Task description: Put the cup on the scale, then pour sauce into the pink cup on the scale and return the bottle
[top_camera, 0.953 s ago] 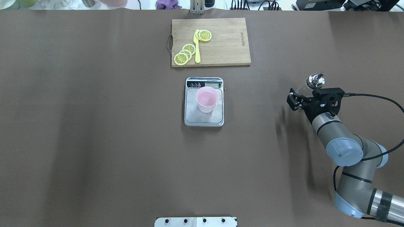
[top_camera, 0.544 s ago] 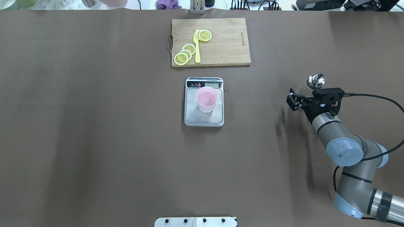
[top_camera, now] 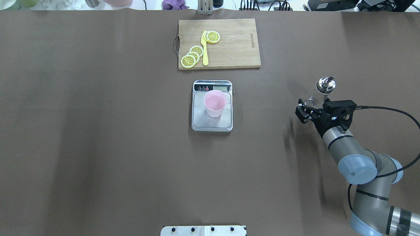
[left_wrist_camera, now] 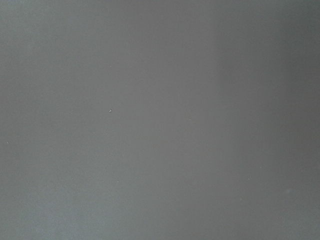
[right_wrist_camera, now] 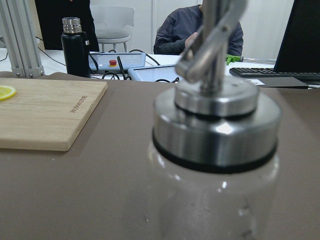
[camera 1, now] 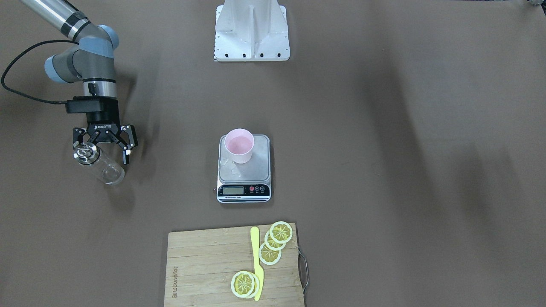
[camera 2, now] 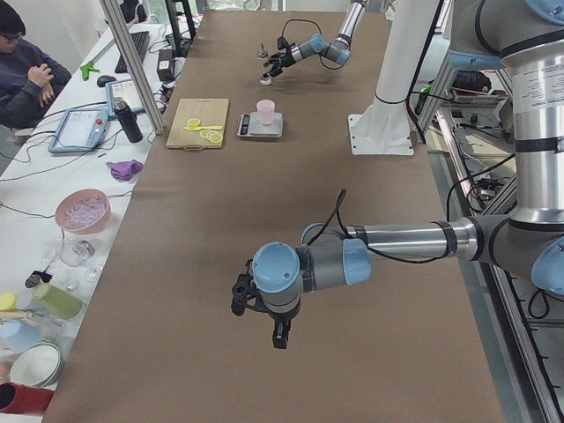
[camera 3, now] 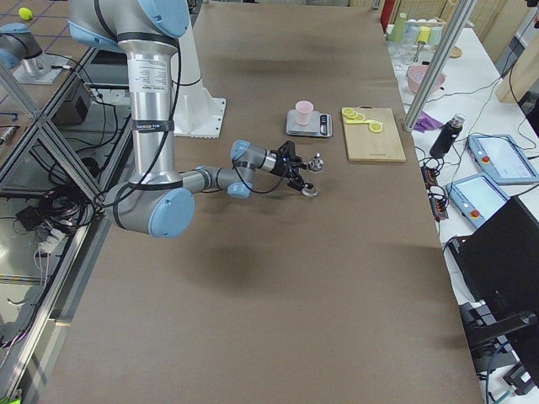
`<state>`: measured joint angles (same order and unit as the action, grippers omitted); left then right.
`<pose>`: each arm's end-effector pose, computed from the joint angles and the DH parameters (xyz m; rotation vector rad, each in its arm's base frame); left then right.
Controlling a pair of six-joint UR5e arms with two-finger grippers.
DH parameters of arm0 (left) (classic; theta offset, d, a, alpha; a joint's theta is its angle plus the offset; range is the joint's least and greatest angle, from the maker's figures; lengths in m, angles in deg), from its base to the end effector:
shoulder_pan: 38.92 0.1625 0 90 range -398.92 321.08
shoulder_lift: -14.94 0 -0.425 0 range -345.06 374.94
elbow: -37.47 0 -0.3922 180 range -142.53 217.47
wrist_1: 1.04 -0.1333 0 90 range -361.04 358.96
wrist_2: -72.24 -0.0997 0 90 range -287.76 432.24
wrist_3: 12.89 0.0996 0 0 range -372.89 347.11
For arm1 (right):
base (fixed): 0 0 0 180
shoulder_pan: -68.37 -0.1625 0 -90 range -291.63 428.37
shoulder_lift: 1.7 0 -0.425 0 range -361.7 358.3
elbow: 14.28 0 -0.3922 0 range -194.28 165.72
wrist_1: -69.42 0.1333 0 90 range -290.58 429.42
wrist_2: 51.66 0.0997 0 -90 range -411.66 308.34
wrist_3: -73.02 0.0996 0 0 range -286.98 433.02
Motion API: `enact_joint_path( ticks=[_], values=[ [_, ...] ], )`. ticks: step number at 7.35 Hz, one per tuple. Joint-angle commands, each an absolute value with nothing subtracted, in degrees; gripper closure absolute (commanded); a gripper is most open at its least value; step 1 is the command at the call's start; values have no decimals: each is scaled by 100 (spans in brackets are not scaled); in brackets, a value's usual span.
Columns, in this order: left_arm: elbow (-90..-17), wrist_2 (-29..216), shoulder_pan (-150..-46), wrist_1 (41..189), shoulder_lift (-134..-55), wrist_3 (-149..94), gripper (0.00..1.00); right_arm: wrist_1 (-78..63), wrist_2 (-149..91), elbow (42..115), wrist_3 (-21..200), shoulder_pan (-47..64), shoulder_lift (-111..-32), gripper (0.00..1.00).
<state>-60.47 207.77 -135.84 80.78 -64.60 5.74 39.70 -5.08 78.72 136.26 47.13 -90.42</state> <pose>-0.1099 -0.3893 0.6848 0.0028 0.8121 0.1188 -0.4011 -0.3724 0.4992 1.0480 -0.7010 0.3429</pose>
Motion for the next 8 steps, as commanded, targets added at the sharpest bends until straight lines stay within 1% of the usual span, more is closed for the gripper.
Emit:
enact_joint_path(
  ticks=[1, 2, 5, 6, 7, 8],
  values=[
    [-6044, 20777, -13586, 8078, -6460, 574, 2, 3971, -710, 8728, 13727, 5253, -9790, 0],
    [-6052, 20777, -13586, 8078, -6460, 574, 2, 3980, -876, 8872, 13892, 5446, -9968, 0],
    [-6061, 20777, -13577, 8078, -6469, 565, 2, 3971, -825, 8995, 13903, 5518, -10180, 0],
    [-6061, 20777, -13577, 8078, -6469, 565, 2, 3971, -616, 9187, 13825, 5501, -10424, 0],
    [-6061, 20777, -13577, 8078, -6469, 565, 2, 3971, -344, 9590, 13798, 5483, -10775, 0],
    [-6070, 20777, -13577, 8078, -6469, 565, 2, 3962, -11, 9602, 13702, 5239, -10839, 0]
  ],
)
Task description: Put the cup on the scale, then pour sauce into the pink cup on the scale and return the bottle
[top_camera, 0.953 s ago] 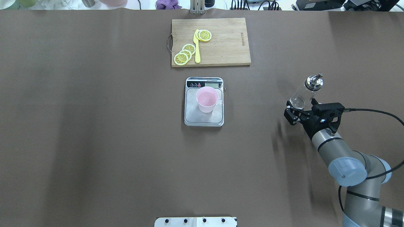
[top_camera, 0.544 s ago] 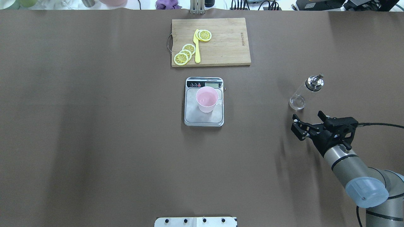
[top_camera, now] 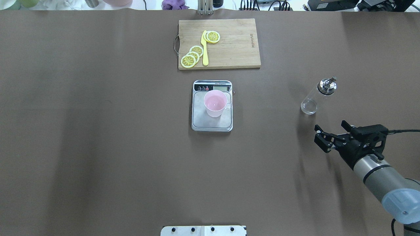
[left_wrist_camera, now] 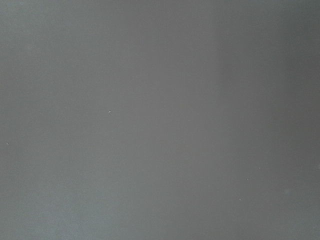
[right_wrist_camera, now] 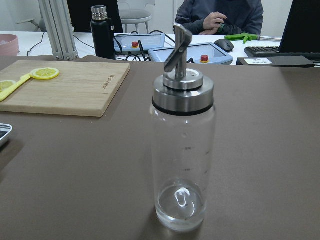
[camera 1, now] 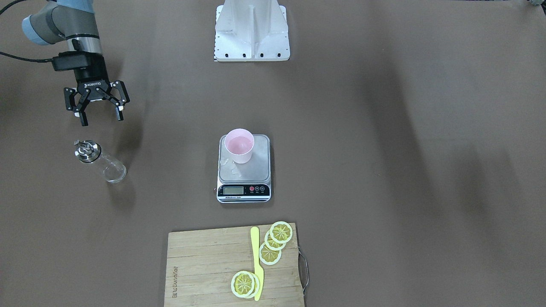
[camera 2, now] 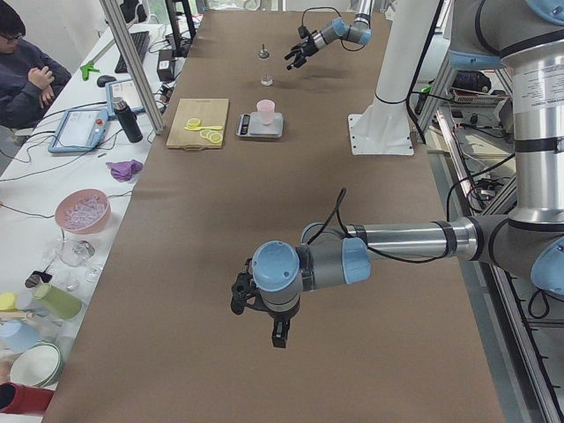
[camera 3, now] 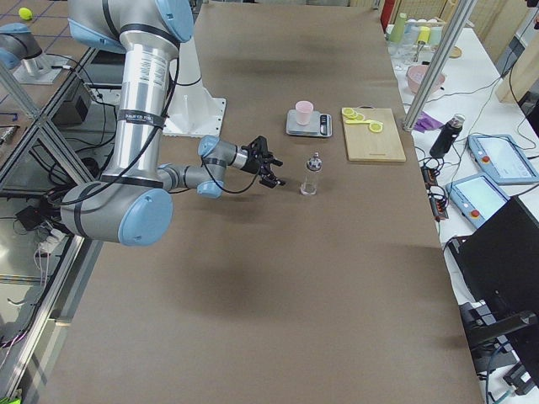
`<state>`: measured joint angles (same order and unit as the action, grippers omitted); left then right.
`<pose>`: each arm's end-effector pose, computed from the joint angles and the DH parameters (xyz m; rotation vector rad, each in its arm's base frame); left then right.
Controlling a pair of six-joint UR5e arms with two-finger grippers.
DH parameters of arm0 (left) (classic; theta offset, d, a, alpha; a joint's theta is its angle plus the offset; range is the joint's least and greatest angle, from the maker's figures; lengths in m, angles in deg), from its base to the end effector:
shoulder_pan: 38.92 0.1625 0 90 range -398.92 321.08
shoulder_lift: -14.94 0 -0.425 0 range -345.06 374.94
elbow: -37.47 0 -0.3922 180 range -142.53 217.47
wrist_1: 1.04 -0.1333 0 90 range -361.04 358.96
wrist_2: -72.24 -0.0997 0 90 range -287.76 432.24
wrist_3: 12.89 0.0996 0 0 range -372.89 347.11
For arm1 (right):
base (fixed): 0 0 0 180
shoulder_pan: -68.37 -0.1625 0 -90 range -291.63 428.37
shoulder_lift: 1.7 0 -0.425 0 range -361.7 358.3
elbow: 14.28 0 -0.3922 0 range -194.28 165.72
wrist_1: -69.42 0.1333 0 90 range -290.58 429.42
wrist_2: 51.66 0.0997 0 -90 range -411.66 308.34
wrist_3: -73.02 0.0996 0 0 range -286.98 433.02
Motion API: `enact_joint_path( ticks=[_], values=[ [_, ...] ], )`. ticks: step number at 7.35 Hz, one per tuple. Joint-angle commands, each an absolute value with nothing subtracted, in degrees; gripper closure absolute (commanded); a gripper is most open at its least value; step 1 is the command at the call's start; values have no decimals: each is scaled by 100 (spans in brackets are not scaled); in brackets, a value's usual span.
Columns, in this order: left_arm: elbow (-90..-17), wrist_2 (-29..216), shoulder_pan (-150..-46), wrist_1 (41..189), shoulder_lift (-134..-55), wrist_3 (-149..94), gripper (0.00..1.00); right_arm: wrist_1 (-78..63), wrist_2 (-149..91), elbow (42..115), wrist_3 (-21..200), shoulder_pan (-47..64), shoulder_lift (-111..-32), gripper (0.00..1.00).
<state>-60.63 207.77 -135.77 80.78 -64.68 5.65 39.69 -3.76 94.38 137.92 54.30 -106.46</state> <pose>-0.1096 -0.3904 0.6829 0.0055 0.8113 0.1202 -0.3325 -0.2896 0.4893 0.9695 -0.7815 0.2439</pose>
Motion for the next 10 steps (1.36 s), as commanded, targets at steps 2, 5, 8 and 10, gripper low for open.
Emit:
enact_joint_path(
  ticks=[2, 5, 8, 10],
  values=[
    [-6070, 20777, -13577, 8078, -6469, 565, 2, 3971, 1068, 9375, 13168, 4258, -10840, 0],
    [-6079, 20786, -13577, 8078, -6460, 574, 2, 3962, 3482, 8971, 11606, 2055, -10779, 0],
    [-6061, 20777, -13577, 8070, -6460, 574, 2, 3098, 6339, 8329, 10609, -232, -10174, 0],
    [-6044, 20777, -13577, 8078, -6469, 565, 2, 1841, 6618, 8354, 9627, -729, -9910, 0]
  ],
)
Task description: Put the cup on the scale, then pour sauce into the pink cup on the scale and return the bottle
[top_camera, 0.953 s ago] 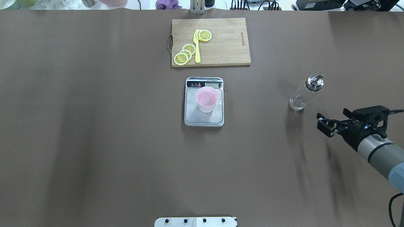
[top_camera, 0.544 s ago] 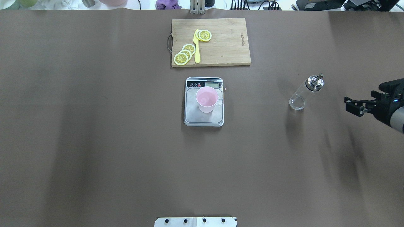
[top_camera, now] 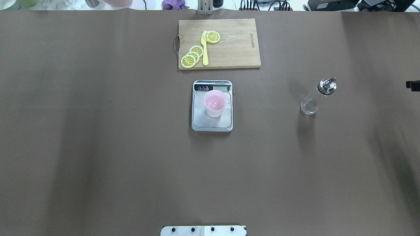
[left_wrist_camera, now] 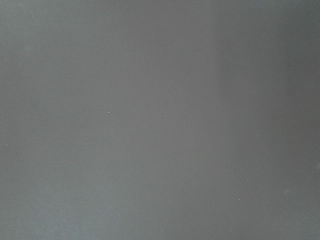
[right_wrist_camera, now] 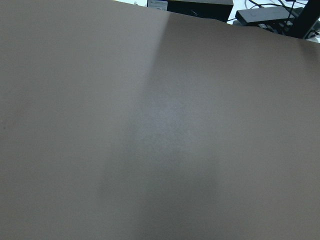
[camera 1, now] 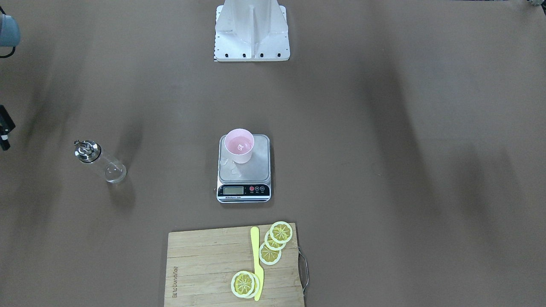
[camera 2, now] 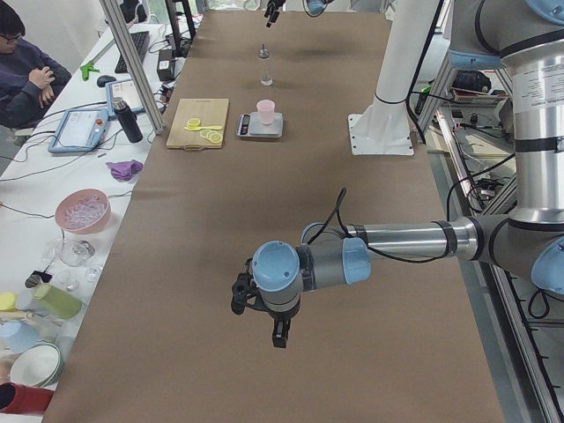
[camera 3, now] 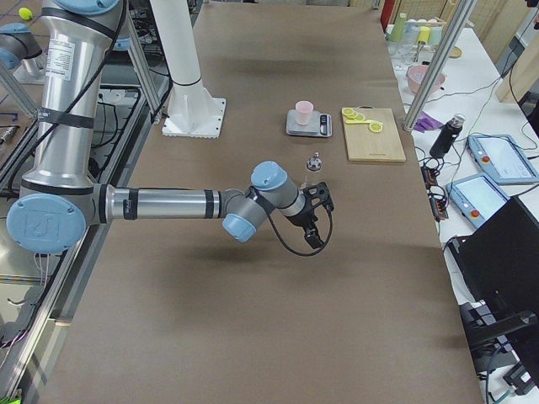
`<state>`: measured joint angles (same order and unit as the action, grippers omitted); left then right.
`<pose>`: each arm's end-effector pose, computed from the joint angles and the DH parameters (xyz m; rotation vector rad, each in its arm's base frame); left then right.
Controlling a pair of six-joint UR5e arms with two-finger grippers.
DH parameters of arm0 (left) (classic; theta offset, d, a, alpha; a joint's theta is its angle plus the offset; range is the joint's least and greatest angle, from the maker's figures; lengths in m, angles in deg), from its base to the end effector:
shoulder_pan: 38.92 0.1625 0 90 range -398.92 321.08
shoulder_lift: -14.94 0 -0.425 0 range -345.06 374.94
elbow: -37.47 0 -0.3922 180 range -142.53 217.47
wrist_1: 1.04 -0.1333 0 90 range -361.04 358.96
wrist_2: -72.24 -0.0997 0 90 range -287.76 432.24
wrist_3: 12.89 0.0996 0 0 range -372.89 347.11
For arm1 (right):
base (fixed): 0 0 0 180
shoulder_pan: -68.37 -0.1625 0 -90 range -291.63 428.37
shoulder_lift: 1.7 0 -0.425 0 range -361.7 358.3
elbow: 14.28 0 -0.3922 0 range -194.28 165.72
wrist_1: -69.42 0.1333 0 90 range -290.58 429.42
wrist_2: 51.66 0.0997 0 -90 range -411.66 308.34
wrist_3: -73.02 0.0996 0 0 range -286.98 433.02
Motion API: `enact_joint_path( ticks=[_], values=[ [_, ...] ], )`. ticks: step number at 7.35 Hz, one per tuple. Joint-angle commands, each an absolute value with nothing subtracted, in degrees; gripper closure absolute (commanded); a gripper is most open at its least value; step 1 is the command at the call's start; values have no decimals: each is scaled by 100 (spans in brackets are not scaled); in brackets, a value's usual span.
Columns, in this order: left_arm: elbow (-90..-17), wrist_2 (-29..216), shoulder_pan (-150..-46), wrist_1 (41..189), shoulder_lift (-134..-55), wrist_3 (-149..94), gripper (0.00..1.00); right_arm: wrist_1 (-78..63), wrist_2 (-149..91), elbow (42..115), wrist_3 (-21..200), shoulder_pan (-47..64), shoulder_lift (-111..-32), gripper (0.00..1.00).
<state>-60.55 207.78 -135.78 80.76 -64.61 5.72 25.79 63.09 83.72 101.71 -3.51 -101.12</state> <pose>-0.1095 -0.3896 0.6840 0.0034 0.8120 0.1200 -0.0551 -0.4628 0.5851 0.5452 -0.6815 0.0032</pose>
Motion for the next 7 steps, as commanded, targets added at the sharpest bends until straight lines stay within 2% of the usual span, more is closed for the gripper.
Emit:
enact_joint_path(
  ticks=[1, 4, 7],
  values=[
    [-6052, 20777, -13577, 8078, -6469, 565, 2, 1174, 7090, 8346, 9057, -1148, -9717, 0],
    [-5982, 20777, -13569, 8078, -6469, 539, 2, -1647, 7754, 8512, 6878, -2153, -9145, 0],
    [-5921, 20777, -13569, 8078, -6469, 521, 2, -3414, 7972, 8811, 6756, -2348, -9082, 0]
  ],
)
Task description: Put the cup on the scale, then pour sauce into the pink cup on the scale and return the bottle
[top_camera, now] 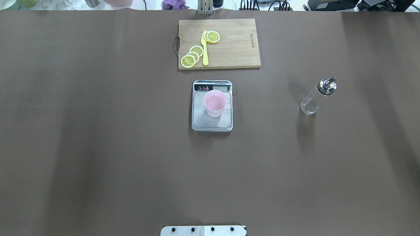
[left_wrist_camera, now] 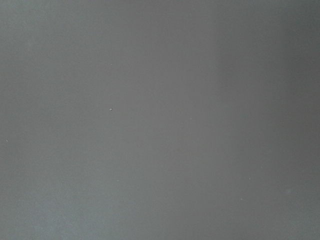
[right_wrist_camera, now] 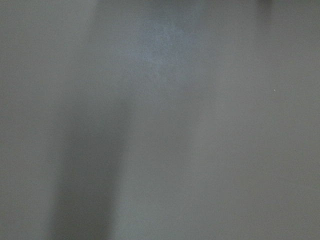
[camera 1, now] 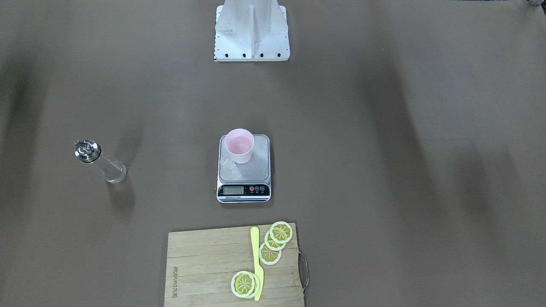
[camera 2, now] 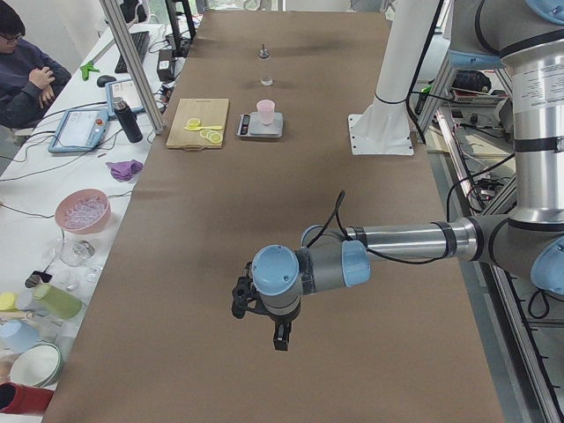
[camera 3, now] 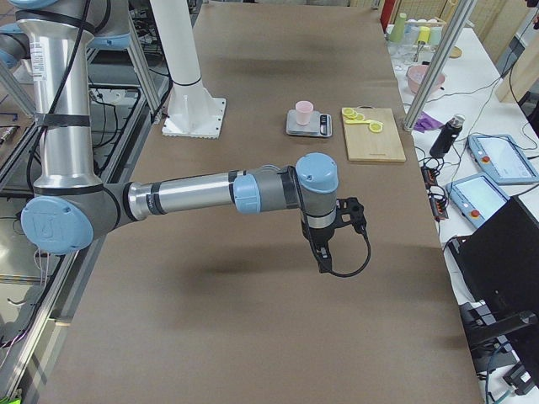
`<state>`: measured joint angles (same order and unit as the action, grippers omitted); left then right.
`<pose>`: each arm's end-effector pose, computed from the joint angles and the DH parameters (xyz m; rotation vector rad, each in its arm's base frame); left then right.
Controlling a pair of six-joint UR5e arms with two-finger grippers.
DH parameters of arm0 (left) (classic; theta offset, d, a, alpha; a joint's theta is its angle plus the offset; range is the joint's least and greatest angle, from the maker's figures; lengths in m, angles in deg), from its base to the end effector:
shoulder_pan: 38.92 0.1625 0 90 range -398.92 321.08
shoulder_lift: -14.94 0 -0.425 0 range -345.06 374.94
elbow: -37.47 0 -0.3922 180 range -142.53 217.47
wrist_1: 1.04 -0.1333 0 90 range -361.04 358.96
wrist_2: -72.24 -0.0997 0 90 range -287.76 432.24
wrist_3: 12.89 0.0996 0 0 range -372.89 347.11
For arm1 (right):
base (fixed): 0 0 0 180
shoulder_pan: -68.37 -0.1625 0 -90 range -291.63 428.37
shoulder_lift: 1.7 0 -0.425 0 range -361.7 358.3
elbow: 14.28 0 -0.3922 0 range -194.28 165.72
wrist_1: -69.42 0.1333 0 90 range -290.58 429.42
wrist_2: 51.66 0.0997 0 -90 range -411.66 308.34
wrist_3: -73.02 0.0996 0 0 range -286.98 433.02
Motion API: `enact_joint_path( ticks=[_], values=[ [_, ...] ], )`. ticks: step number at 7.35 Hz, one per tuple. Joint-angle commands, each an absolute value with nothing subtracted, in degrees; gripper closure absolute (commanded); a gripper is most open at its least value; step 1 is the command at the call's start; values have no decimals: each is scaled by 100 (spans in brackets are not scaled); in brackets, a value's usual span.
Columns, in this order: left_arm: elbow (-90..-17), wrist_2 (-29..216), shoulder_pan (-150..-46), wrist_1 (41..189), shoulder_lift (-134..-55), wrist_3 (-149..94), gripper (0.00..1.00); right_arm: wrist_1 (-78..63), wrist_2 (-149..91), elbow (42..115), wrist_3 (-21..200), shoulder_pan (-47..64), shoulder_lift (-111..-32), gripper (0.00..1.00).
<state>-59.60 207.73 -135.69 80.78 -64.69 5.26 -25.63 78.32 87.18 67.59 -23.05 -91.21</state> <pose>-0.1089 -0.3887 0.6914 -0.0145 0.8137 0.1080 0.0816 -0.4936 0.5701 0.1570 -0.6891 -0.1091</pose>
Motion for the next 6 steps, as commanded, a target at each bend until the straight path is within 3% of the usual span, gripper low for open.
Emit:
enact_joint_path(
  ticks=[1, 6],
  values=[
    [-5921, 20777, -13569, 8078, -6478, 513, 2, -3464, 8173, 8829, 6740, -2357, -9326, 0],
    [-6052, 20777, -13577, 8061, -6513, 556, 2, -2220, 8088, 8504, 6679, -2348, -9599, 0]
  ],
)
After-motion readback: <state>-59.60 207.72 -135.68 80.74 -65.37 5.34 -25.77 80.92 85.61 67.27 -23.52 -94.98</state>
